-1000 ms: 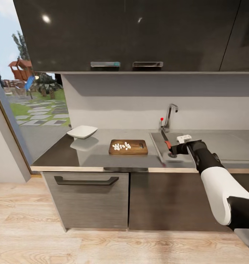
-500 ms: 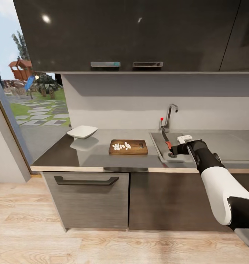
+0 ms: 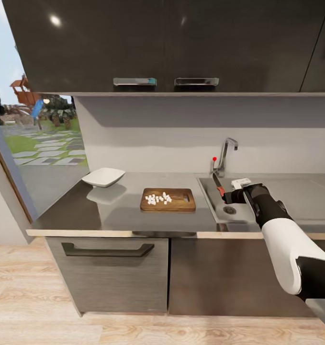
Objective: In the kitchen, take the Vidalia onion out of the sink, dice it on the chopping board with the paring knife, put the diced onion into the bowl on the countertop, then place both the paring knife and the chopping board into the sink.
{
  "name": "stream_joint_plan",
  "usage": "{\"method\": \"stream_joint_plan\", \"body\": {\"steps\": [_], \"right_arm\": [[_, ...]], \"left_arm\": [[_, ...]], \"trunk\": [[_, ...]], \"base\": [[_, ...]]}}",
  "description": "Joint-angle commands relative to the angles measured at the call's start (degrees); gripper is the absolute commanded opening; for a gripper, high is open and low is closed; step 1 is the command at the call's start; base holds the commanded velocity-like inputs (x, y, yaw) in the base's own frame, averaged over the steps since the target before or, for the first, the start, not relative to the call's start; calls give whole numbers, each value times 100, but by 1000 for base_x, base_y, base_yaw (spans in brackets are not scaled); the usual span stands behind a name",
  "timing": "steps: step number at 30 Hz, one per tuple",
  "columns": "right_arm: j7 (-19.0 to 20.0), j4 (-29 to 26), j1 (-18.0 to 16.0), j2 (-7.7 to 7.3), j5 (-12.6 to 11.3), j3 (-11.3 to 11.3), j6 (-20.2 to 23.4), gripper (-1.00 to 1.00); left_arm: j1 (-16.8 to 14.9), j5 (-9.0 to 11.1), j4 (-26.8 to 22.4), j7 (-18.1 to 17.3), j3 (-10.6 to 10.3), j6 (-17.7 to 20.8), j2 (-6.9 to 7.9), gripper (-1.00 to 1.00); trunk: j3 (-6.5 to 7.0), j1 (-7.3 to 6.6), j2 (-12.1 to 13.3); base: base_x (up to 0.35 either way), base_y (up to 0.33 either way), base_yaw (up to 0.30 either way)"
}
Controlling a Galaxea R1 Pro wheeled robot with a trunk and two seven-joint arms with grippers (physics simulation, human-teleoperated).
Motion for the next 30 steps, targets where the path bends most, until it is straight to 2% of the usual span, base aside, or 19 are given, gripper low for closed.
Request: {"method": "stream_joint_plan", "body": {"steps": [1,19,30], "right_arm": [[45,0,-3,3,60,-23,15,-100],[-128,549,-3,-9,60,-17,4,-100],[-151,693,-3,3,60,-16,-11,-100]], "left_arm": [[-11,39,25,-6,-4,-42,-1,100],[-11,41,25,-6,-4,-42,-1,100],[-11,41,25,-6,-4,-42,7,100]], "trunk": [[-6,1,-3],[-6,1,-3],[-6,1,-3]], "base": [[52,0,0],[5,0,0],[0,0,0]]}}
